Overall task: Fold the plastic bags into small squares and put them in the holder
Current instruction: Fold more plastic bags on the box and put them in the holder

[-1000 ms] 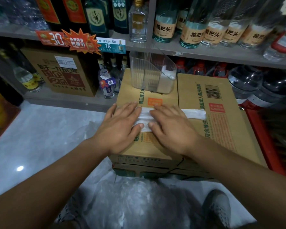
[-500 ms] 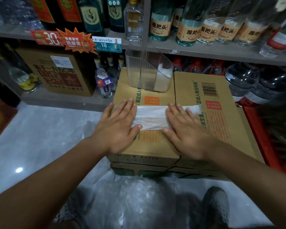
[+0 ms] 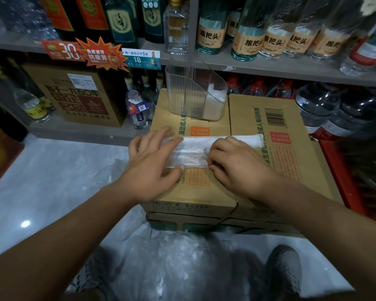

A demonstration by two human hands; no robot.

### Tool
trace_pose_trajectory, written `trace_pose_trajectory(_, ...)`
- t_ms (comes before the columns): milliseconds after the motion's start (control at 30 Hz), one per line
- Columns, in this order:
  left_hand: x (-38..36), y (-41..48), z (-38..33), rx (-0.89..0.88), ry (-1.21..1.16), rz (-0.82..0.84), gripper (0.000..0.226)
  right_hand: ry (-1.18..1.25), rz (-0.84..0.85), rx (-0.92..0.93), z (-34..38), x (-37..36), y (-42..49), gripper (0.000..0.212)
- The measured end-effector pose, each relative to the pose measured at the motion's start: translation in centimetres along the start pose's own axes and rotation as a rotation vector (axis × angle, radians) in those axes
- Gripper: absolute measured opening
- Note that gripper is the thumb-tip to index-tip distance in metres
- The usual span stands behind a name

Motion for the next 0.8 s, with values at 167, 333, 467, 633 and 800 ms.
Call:
trace_pose_trajectory(167,0.6,-0.4,-0.1,-0.116,0.028,-0.078,0.045,0.072,-0.012,-0.076,0.1,0.5,0.4,0.002)
trace_pose_trajectory(333,1.0,0.0,0.0,0.015,-0.015,-0.122,0.024,0.241,0.018,-0.166,-0.3,1.3,0.6,0.008)
trace_pose_trajectory(467,1.5,0.5,0.2,0.162,-0.087,-0.148,0.029,0.245,0.005,-0.229,-1.3,2.0,0.3,0.022)
trace_pose_trajectory(633,2.2,0.8,0.2,0.305,-0.164,-0.184,0.019,0.307,-0.081,-0.401,-2.6,1.7,1.1,0.014)
trace_pose_trajectory(800,2.3,1.4,0.0,0.412,-0.249,-0.198,0.025,0.319,-0.103,-0.518,-3.0,0.9,2.5,0.015)
Point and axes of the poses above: each hand's wrist, its own y-axis towards the middle knuckle, its own x-axis out of the back of the hand, z = x × y, the point moved 1 cm from there along y, towards the middle knuckle, and after that the axes turned 1 degree about x, right-handed, at the moved point
